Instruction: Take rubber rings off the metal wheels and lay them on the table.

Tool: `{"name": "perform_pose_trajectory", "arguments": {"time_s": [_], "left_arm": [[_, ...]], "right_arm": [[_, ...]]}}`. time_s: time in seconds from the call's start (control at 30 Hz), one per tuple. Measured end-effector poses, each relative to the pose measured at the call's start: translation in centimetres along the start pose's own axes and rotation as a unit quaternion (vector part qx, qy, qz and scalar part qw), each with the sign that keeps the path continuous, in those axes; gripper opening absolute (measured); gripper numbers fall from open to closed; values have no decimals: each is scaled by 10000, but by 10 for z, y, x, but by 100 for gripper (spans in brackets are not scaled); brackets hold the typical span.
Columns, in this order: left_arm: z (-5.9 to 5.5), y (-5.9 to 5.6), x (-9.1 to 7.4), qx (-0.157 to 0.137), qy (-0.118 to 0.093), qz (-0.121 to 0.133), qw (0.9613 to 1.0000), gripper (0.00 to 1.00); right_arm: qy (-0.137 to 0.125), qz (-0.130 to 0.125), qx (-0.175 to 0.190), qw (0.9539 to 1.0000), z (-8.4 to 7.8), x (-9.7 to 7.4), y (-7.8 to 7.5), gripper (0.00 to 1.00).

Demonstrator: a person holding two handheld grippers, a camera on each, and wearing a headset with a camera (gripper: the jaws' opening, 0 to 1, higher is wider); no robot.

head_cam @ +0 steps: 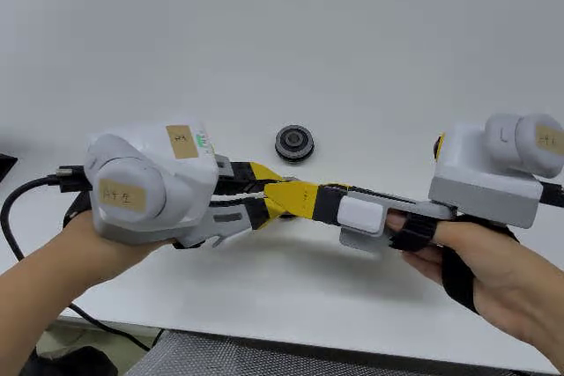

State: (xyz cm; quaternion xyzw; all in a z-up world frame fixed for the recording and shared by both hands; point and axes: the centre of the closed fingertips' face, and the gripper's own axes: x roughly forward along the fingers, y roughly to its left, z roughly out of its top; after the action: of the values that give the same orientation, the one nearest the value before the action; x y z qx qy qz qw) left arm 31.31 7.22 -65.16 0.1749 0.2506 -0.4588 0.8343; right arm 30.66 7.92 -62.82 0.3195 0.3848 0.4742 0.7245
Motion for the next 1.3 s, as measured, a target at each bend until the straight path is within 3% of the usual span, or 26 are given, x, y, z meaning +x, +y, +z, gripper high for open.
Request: {"name": "perform_pose_trajectory", "arguments": {"time_s": [0.4,0.53,0.67,0.77,1.3], "left_arm": [[0,-1,0,-5,0,-8,10000,11],[0,-2,0,22,-6,-24,10000,11],[0,-2,0,38,6,-18,10000,11],[0,-2,0,21,-4,-5,10000,11],[1,-2,0,4,-5,-1,10000,11]], "right_arm": [[43,51,-2,10000,1,4,2,62],[273,2,-391,9989,-4,4,5,63],[406,-51,-560,9976,-5,6,5,66],[341,-38,-316,9989,-3,3,2,66],[370,-116,-158,9991,-11,-4,1,58]]}}
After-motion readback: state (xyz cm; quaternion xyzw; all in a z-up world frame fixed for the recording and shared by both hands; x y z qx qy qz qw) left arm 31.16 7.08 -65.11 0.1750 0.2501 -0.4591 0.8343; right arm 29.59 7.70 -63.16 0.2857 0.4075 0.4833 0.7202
